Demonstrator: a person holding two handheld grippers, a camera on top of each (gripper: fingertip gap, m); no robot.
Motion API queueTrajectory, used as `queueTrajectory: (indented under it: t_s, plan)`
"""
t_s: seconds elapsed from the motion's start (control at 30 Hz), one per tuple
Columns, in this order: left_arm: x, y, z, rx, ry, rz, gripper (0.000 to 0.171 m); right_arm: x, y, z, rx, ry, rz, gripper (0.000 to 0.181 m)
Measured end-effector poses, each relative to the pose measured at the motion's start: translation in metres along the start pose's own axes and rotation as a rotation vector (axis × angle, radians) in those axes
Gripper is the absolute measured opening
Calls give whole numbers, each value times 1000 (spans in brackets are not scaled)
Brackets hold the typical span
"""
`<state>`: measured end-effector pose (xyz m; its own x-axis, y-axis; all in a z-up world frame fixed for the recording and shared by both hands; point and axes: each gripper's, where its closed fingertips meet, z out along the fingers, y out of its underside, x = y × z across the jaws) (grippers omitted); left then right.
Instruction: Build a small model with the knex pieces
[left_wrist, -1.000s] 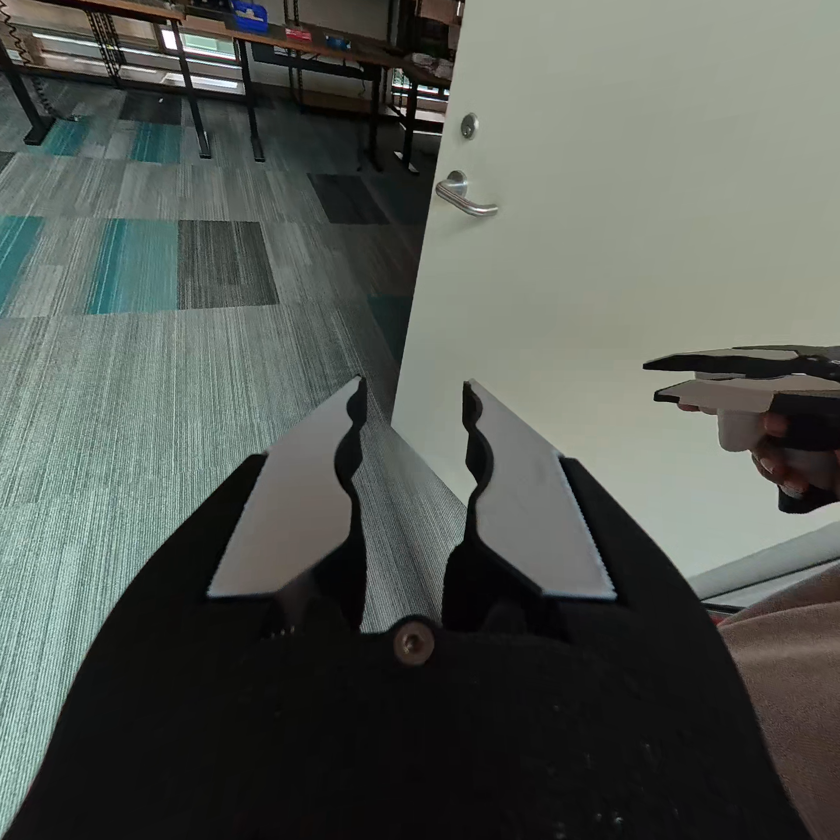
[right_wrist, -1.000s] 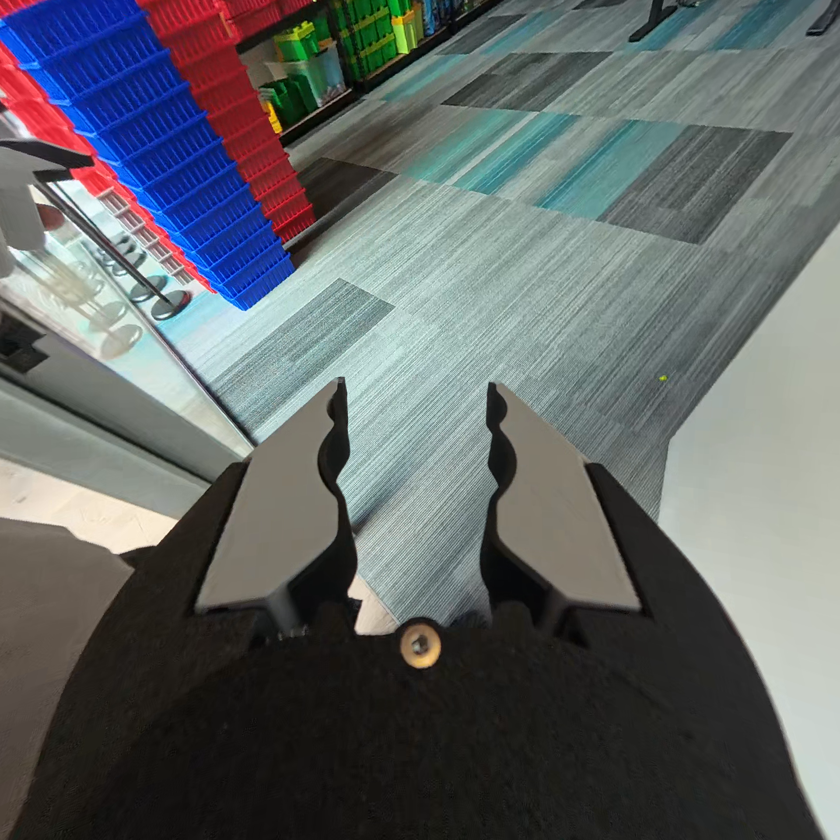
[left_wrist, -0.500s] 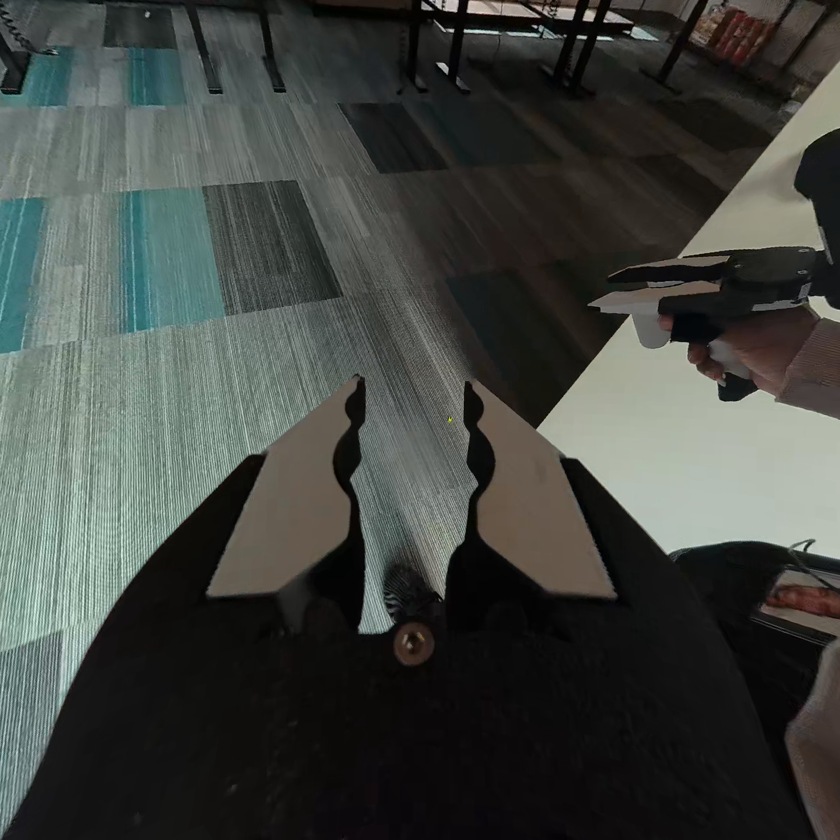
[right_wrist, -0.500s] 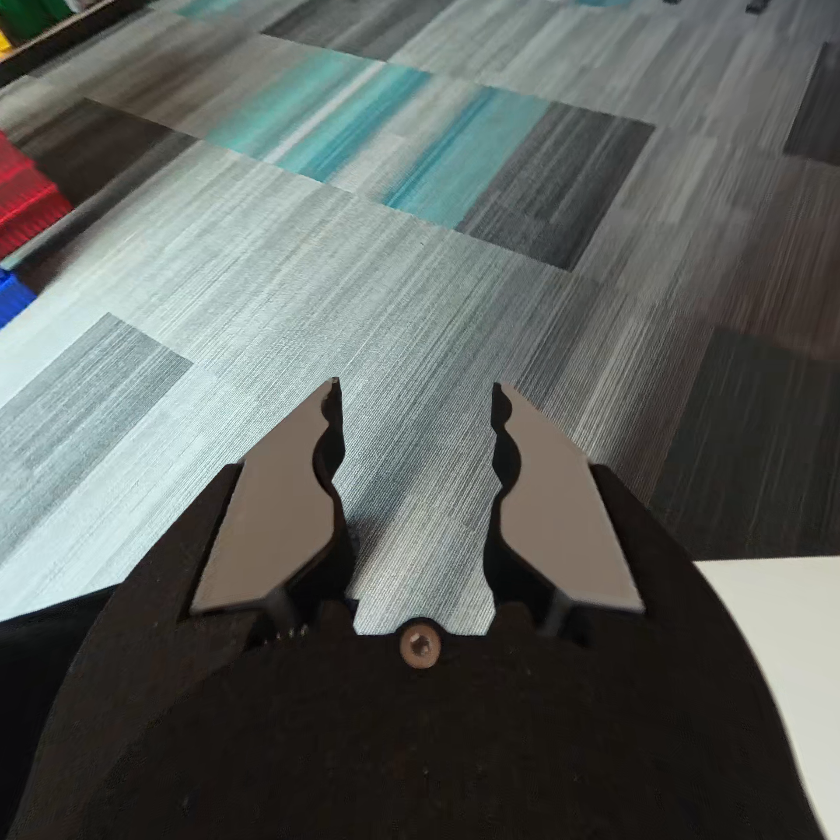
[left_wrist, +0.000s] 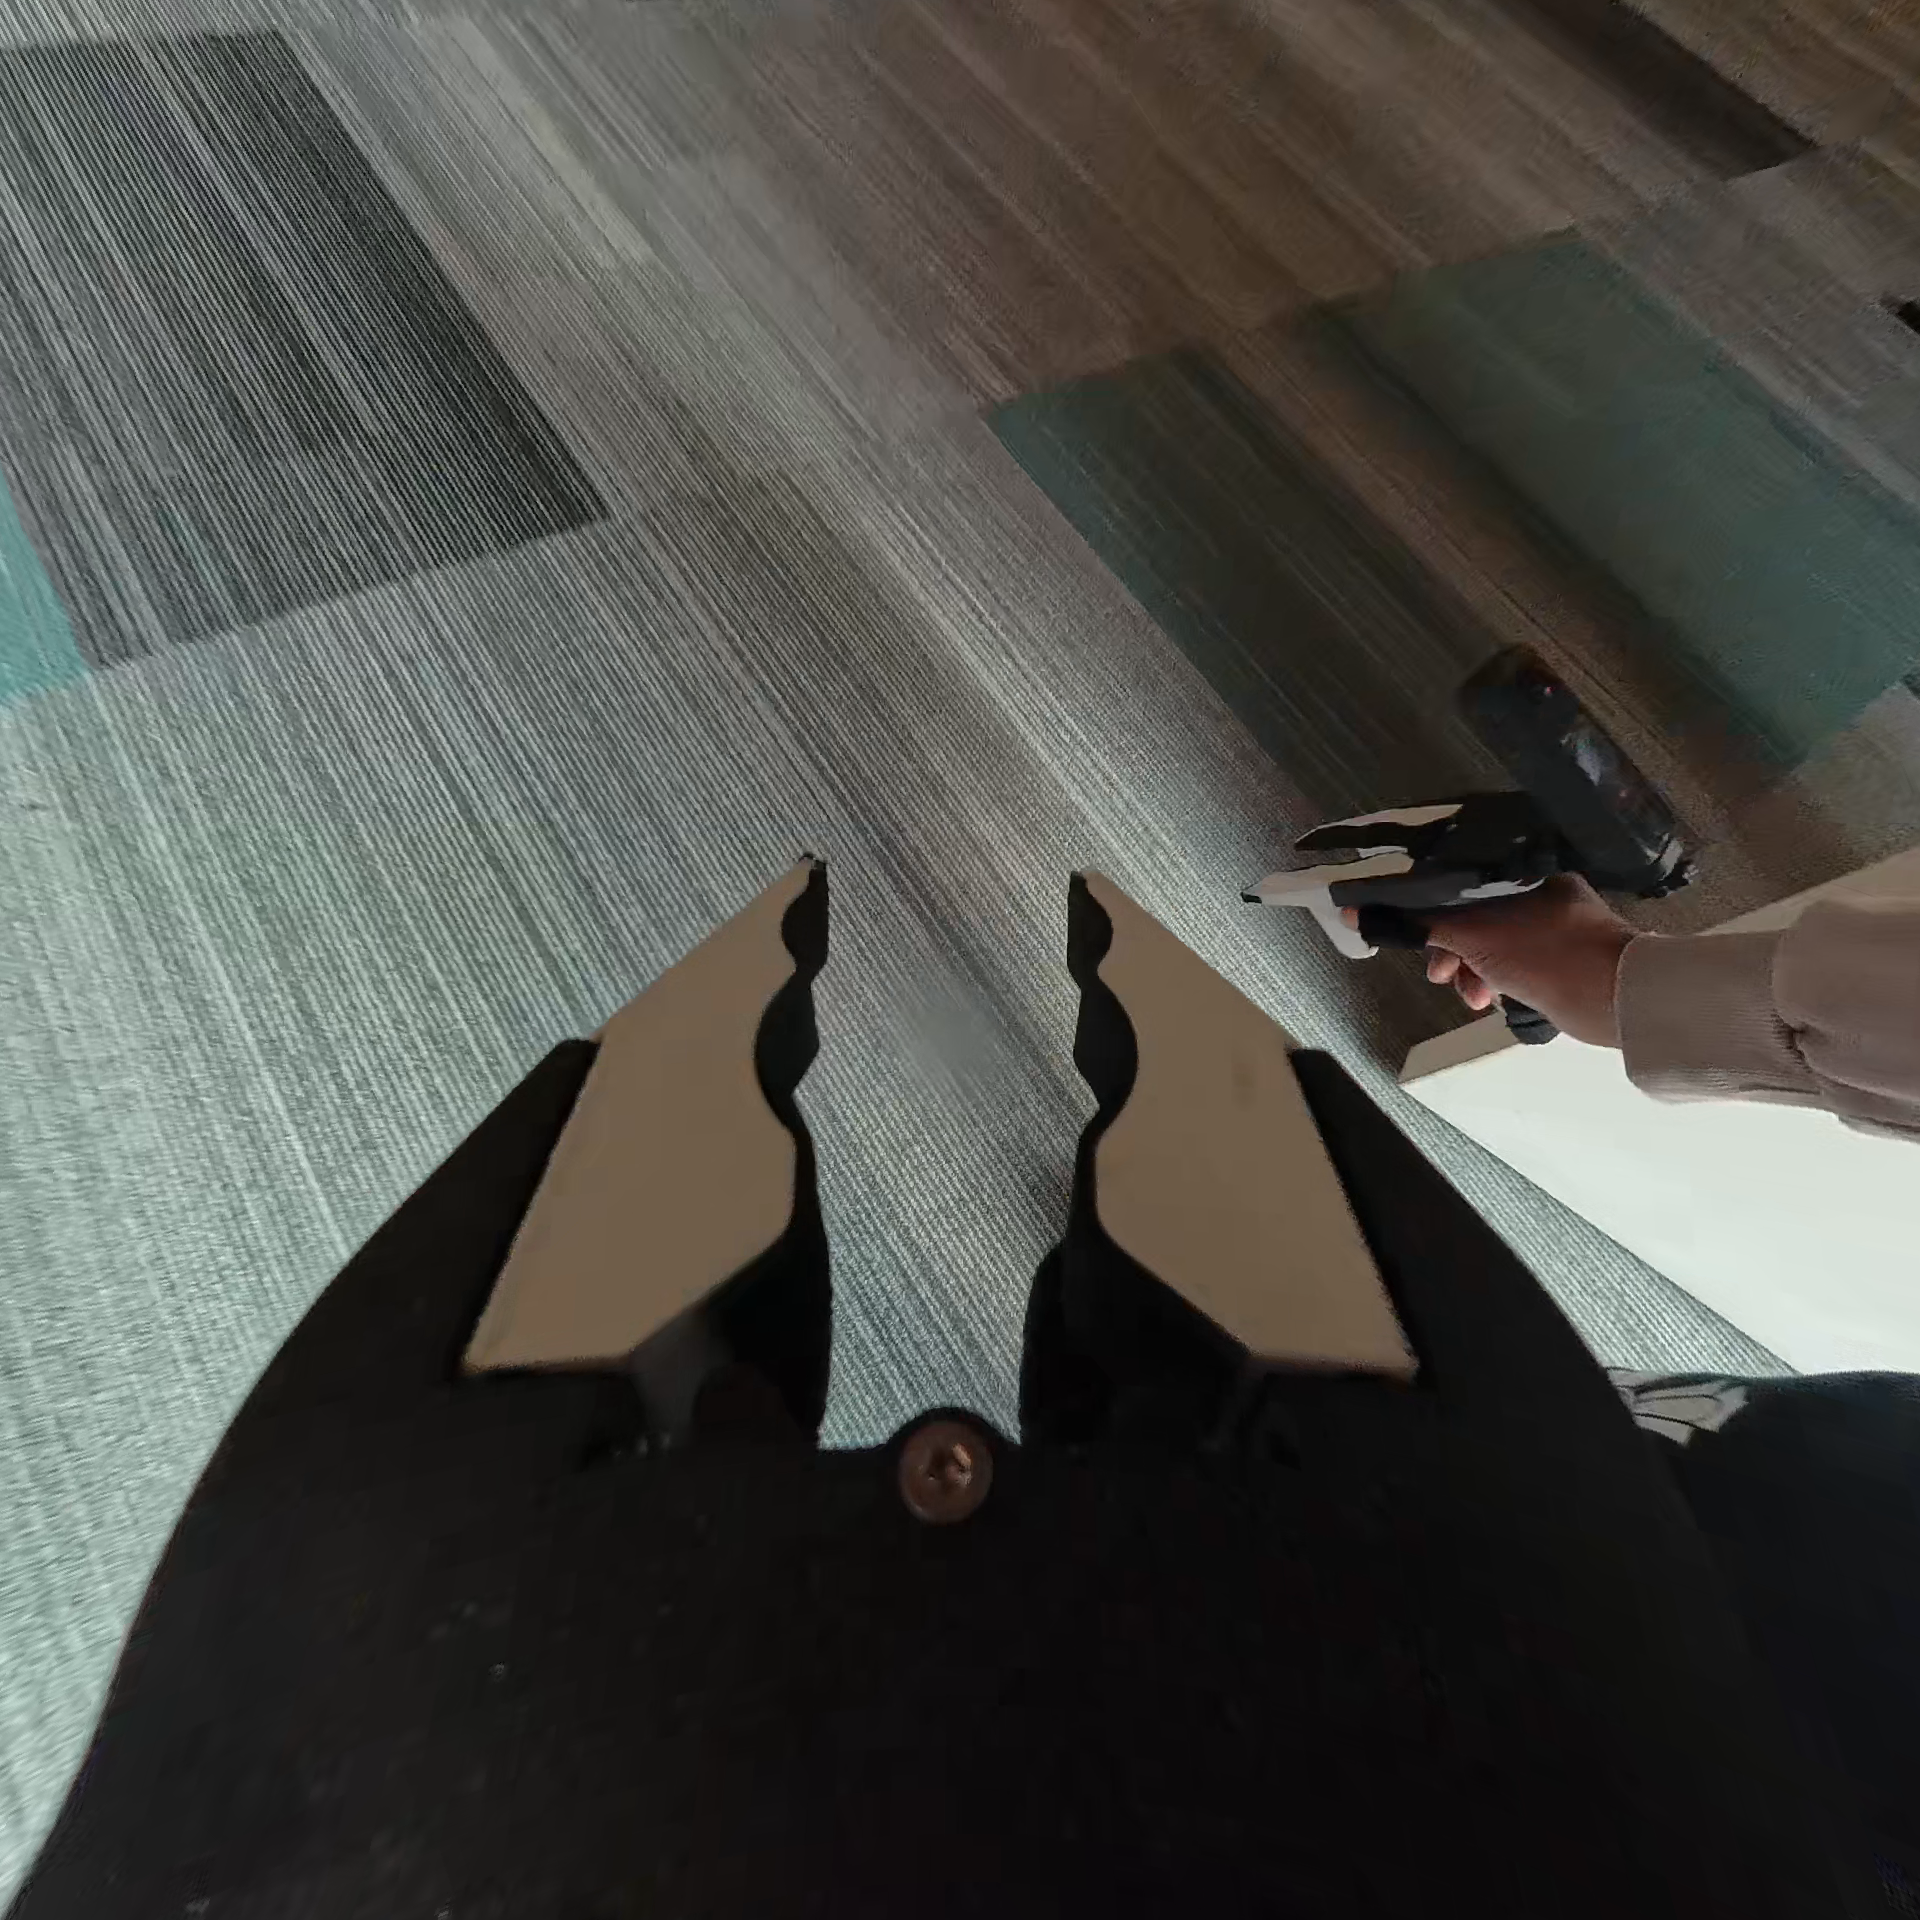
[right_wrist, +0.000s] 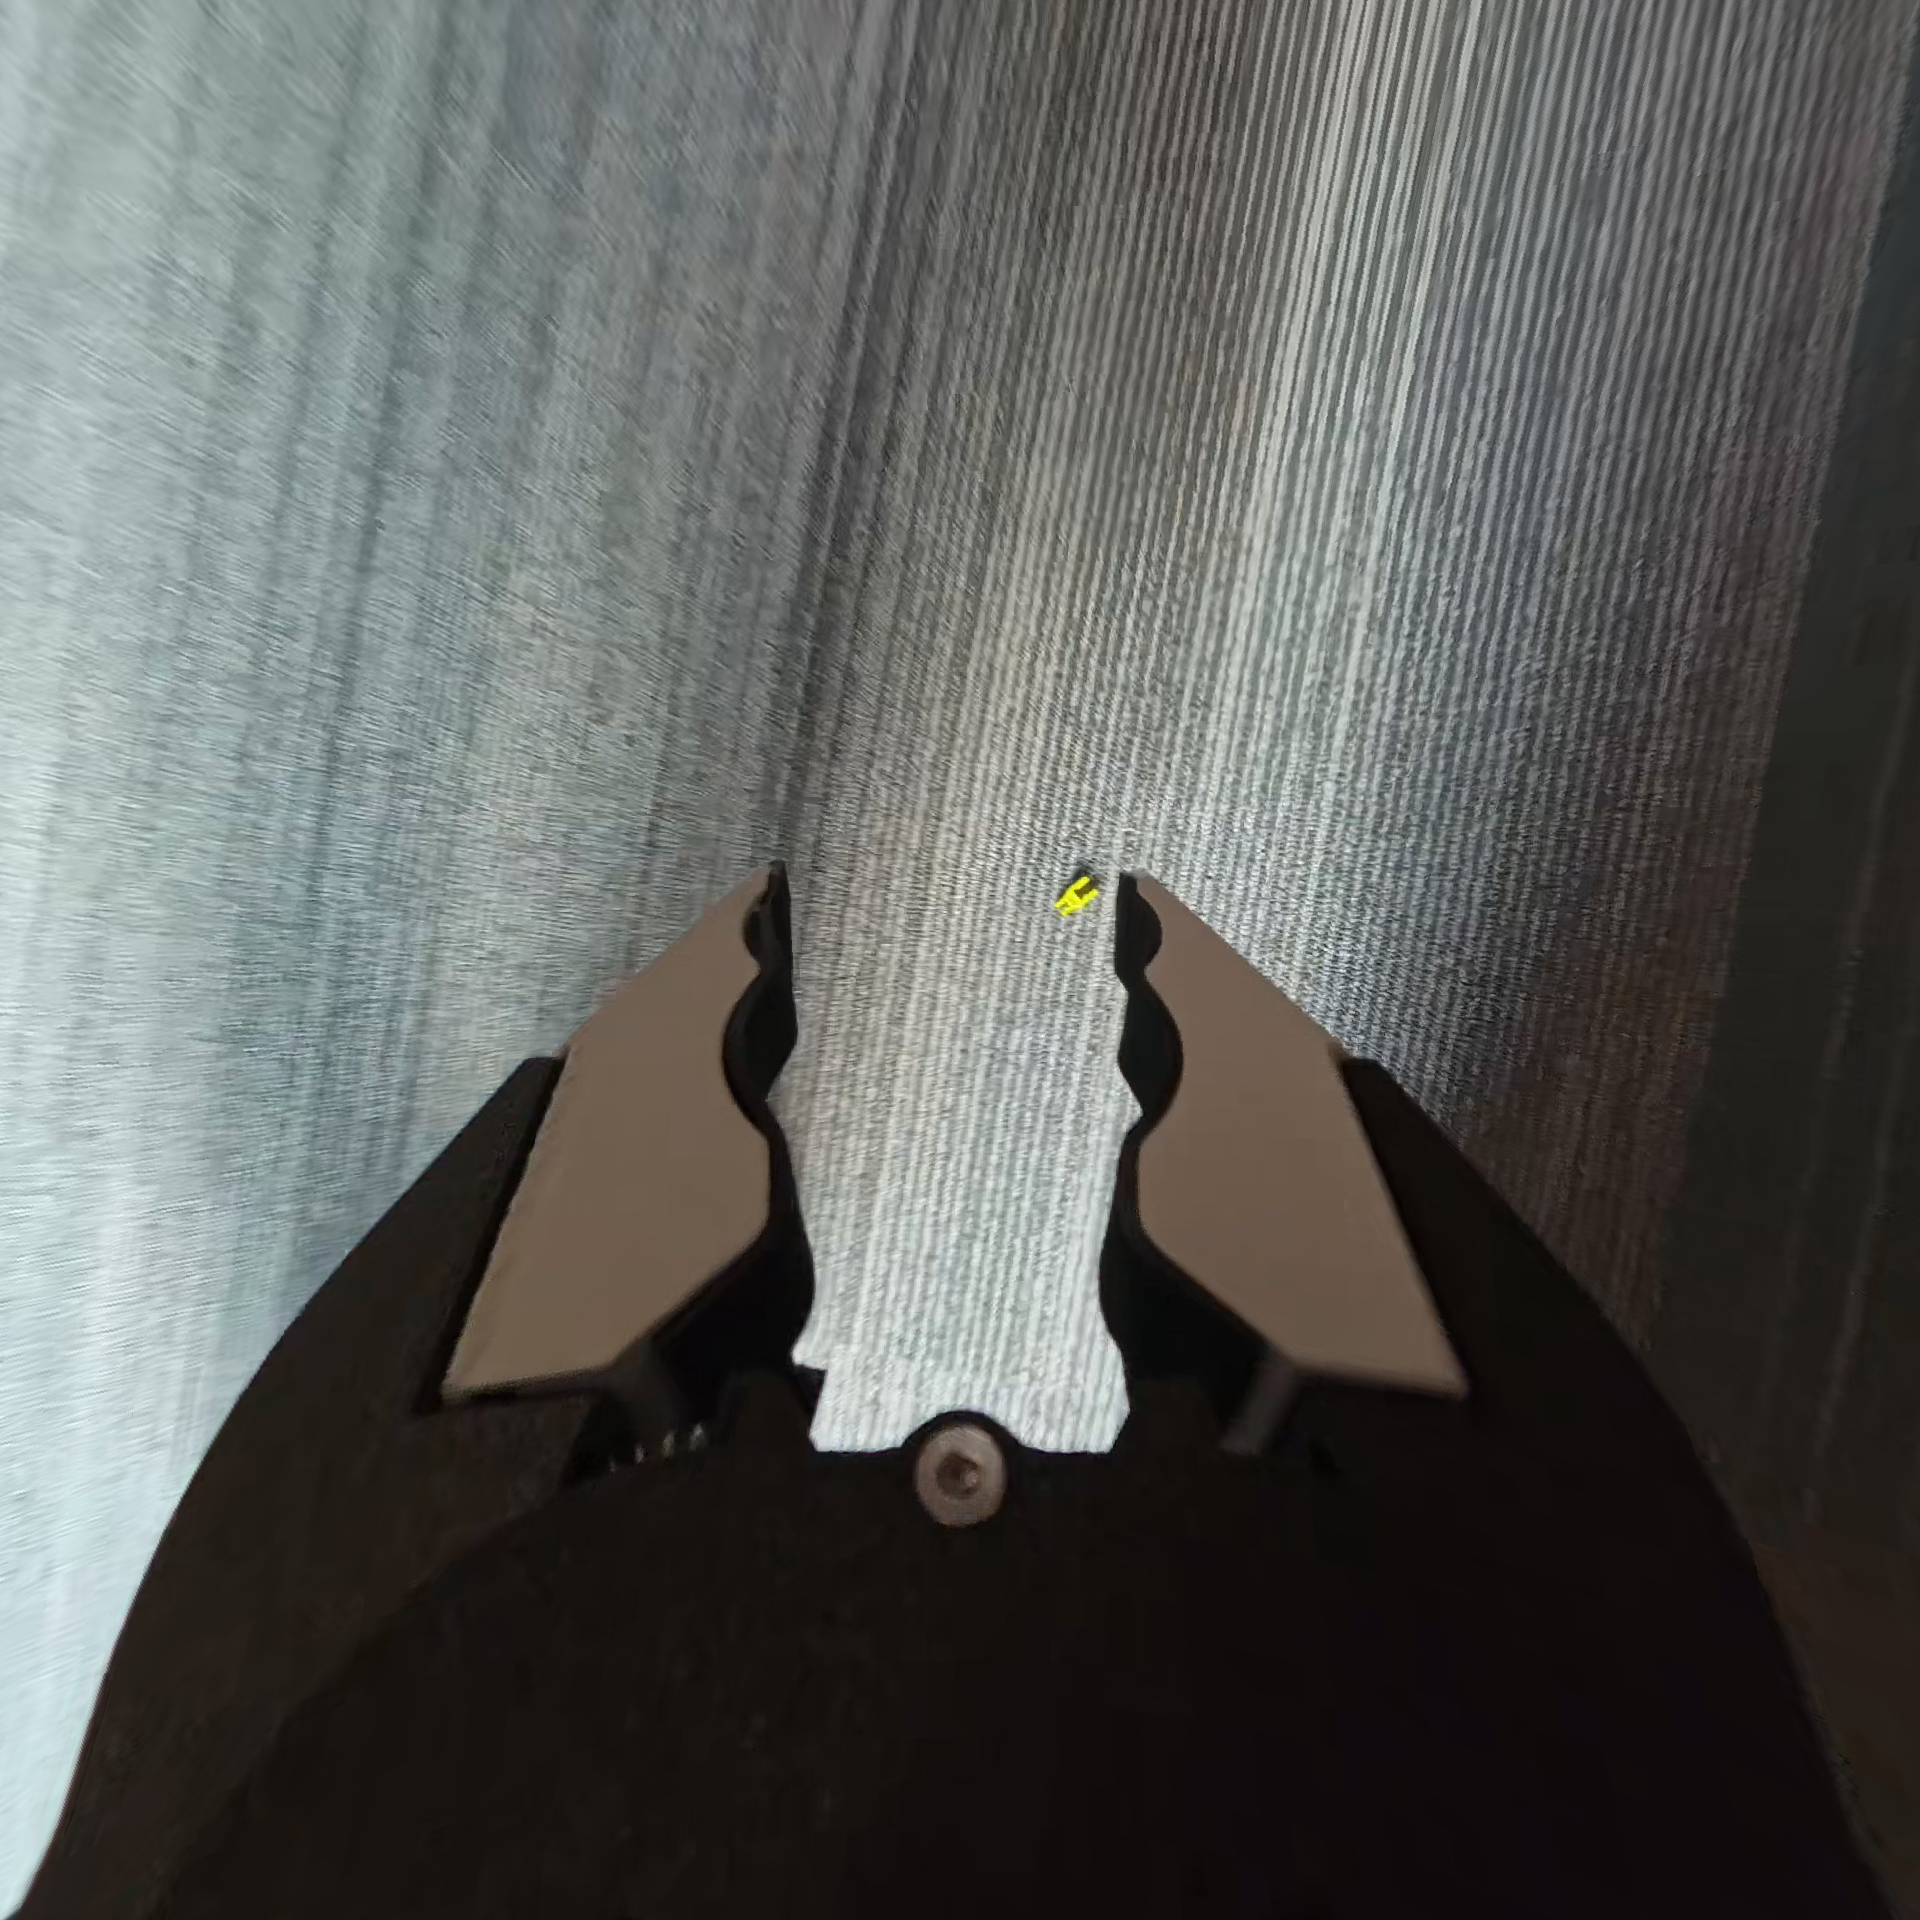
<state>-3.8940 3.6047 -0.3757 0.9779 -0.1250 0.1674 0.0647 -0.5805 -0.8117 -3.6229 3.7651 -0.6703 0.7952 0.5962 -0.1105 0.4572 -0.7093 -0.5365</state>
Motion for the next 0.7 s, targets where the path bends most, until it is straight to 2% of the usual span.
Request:
queueTrajectory:
  t_s: [0.1, 0.2, 0.3, 0.4, 0.57, 0.7]
  plan:
    - [-14, 58, 83, -28, 36, -38, 45, 32, 50, 100, -38, 39, 32, 59]
    - [-16, 90, 134, -34, 78, -78, 44, 46, 85, 151, -55, 68, 103, 53]
    - [-12, 102, 166, -66, 125, -108, 45, 53, 96, 169, -37, 90, 154, 42]
    - [-6, 99, 184, -89, 158, -71, 45, 53, 92, 176, -30, 90, 151, 35]
    - [0, 85, 202, -86, 183, -52, 45, 57, 104, 186, -107, 101, 157, 25]
    - [4, 83, 207, -86, 199, -55, 45, 56, 112, 187, -110, 125, 124, 17]
